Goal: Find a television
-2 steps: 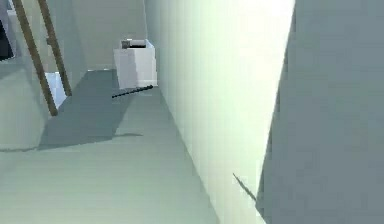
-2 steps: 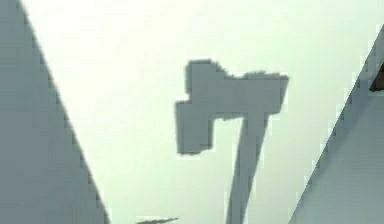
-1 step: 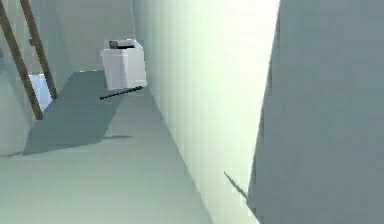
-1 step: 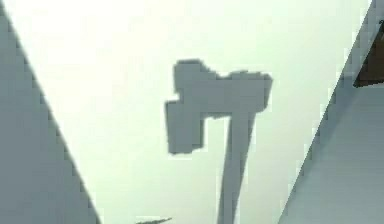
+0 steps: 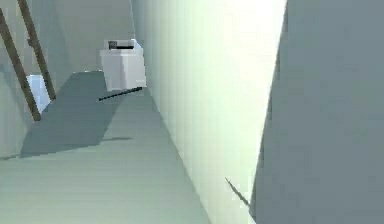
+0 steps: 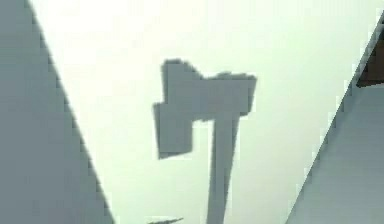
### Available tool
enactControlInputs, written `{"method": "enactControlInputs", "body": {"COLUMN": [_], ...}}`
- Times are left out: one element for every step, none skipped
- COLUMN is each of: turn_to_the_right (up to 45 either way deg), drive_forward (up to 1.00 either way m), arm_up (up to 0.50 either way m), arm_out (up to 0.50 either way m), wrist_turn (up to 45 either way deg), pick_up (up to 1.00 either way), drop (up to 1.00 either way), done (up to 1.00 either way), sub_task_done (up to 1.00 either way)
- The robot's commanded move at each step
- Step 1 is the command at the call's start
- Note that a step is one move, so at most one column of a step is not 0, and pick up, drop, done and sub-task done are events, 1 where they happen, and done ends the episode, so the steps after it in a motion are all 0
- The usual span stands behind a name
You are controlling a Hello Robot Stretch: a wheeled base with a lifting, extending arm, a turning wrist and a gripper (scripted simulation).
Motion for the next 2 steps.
{"method": "enactControlInputs", "body": {"turn_to_the_right": [-39.0,0.0], "drive_forward": [0.0,0.8], "arm_up": [0.0,0.0], "arm_out": [0.0,0.0], "wrist_turn": [0.0,0.0], "pick_up": [0.0,0.0], "drop": [0.0,0.0], "done": [0.0,0.0], "sub_task_done": [0.0,0.0]}}
